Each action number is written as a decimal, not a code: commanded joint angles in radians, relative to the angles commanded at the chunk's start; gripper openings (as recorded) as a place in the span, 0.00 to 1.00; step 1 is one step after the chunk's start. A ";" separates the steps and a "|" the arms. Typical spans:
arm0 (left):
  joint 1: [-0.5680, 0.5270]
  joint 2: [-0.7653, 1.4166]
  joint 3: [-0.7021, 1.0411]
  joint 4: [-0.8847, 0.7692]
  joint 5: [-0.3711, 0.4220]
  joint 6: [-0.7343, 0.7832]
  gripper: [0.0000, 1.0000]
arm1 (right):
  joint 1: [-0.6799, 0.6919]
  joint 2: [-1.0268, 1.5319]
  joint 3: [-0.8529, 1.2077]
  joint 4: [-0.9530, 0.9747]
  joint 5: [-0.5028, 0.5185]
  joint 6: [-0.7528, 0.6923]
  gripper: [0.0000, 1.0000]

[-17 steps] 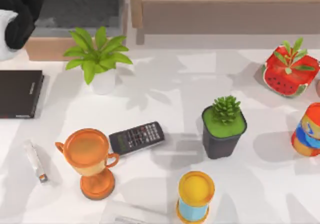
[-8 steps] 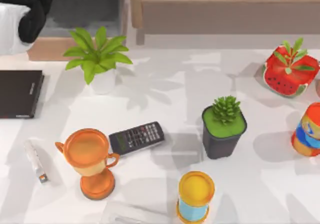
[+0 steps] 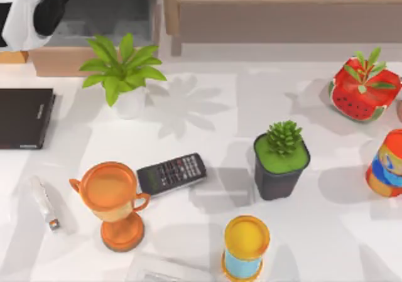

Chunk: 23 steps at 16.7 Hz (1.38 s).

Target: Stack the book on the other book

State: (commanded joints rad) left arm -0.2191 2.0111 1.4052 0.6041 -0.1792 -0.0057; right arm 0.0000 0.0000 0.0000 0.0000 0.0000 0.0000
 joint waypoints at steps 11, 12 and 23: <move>0.000 0.001 0.001 0.000 0.000 0.000 0.40 | 0.000 0.000 0.000 0.000 0.000 0.000 1.00; 0.000 0.001 0.001 0.000 0.000 0.000 0.32 | 0.000 0.000 0.000 0.000 0.000 0.000 1.00; 0.000 0.001 0.001 0.000 0.000 0.000 0.00 | 0.000 0.000 0.000 0.000 0.000 0.000 1.00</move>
State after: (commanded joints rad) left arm -0.2191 2.0117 1.4061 0.6038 -0.1792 -0.0058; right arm 0.0000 0.0000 0.0000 0.0000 0.0000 0.0000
